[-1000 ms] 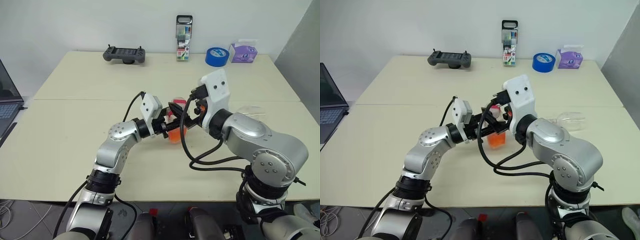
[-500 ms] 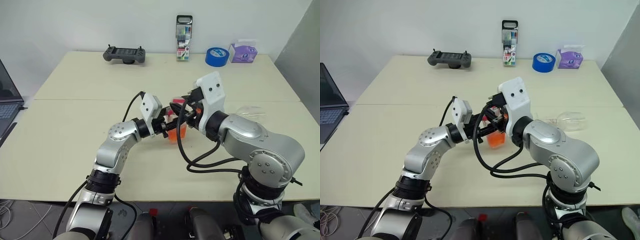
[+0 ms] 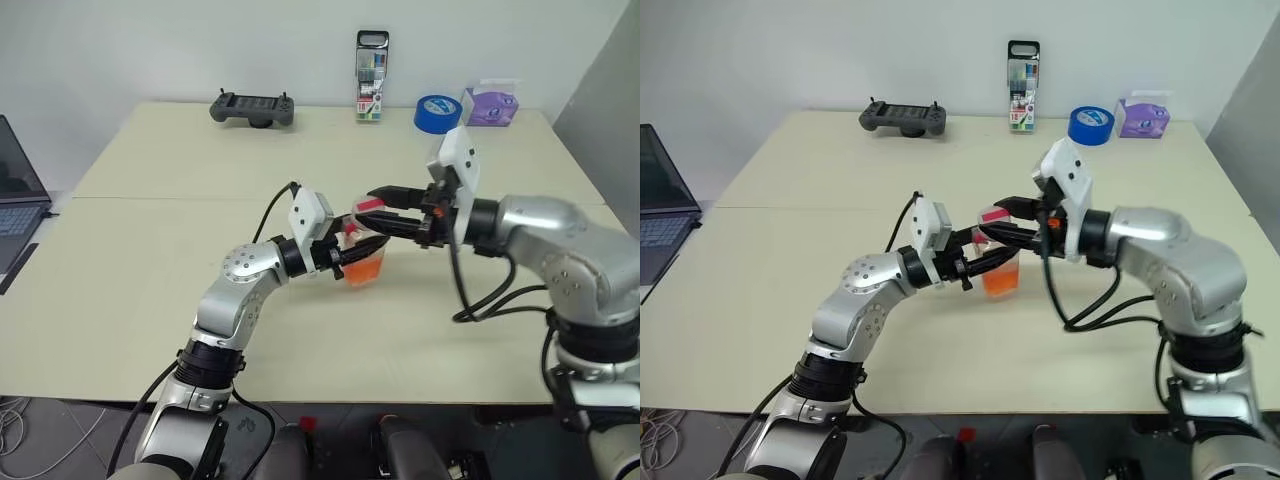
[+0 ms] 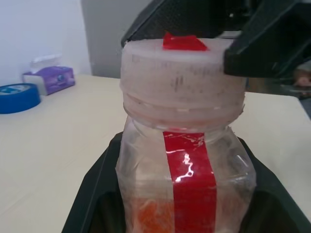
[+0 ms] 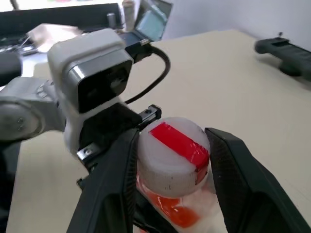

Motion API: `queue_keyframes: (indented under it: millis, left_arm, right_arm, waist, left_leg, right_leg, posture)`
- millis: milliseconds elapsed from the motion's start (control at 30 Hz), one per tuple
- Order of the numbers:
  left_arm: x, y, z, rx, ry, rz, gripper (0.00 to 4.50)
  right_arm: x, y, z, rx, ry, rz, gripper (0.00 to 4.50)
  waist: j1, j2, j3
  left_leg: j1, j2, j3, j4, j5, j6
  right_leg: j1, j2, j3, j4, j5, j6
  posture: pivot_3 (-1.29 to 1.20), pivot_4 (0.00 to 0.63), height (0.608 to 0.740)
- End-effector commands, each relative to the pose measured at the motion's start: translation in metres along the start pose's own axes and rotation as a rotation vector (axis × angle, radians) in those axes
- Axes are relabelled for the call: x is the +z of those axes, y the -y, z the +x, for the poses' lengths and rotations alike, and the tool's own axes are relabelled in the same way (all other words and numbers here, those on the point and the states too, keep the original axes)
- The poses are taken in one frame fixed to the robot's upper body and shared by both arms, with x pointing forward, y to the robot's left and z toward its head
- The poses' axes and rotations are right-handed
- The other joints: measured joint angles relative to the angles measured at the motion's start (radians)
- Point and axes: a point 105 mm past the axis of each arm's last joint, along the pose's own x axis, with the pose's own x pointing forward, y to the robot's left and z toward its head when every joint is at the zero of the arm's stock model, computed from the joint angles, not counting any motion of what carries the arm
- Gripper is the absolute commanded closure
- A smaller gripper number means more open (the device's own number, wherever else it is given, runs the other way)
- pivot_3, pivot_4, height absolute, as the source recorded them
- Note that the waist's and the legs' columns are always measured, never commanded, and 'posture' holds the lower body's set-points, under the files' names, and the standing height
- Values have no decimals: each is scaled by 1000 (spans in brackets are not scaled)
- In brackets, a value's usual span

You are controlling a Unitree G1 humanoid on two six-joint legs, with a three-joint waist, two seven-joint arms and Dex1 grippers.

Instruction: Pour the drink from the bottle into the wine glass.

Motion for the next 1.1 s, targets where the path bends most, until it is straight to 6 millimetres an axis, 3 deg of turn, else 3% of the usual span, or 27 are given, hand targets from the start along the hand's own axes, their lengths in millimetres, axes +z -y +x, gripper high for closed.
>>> queue_keyframes:
  millis: [33,333,567,600,700,1100]
  left_arm:
    - [22,-1,2,5,63,48,2574]
    - [23,1,3,12,73,40,2575]
    - [23,1,9,-9,77,35,2576]
    - [24,1,10,-12,78,36,2576]
    - [23,1,11,-18,79,34,2576]
    - [21,1,12,-28,78,25,2577]
  right_arm:
    - [6,-1,5,138,11,-108,2721]
    - [10,4,-1,162,15,-59,2721]
    - [26,14,-7,48,63,-103,192]
    - [27,19,-7,0,62,-106,10]
    - [34,26,-7,-96,87,-112,0]
    - [21,-2,-2,-248,75,-51,0]
  waist:
    - [-6,0,0]
    - [5,0,0]
    - [12,0,0]
    - [12,0,0]
    - [11,0,0]
    - [11,0,0]
  left_leg:
    - [1,0,0,0,0,0]
    - [-1,2,-5,0,0,0]
    - [-2,0,-4,1,0,-1]
    - [-2,0,-4,1,0,-1]
    - [-2,0,-4,1,0,-1]
    - [-3,0,-5,2,0,-1]
  right_leg:
    - [0,1,0,1,0,0]
    - [-1,-1,-1,1,0,0]
    - [-1,-6,-1,1,0,0]
    - [-1,-6,-1,1,0,0]
    - [-1,-6,-1,1,0,0]
    - [-1,-6,-1,2,0,0]
  posture:
    - [0,150,740]
    - [0,150,740]
    - [0,150,740]
    - [0,150,740]
    - [0,150,740]
    - [0,150,740]
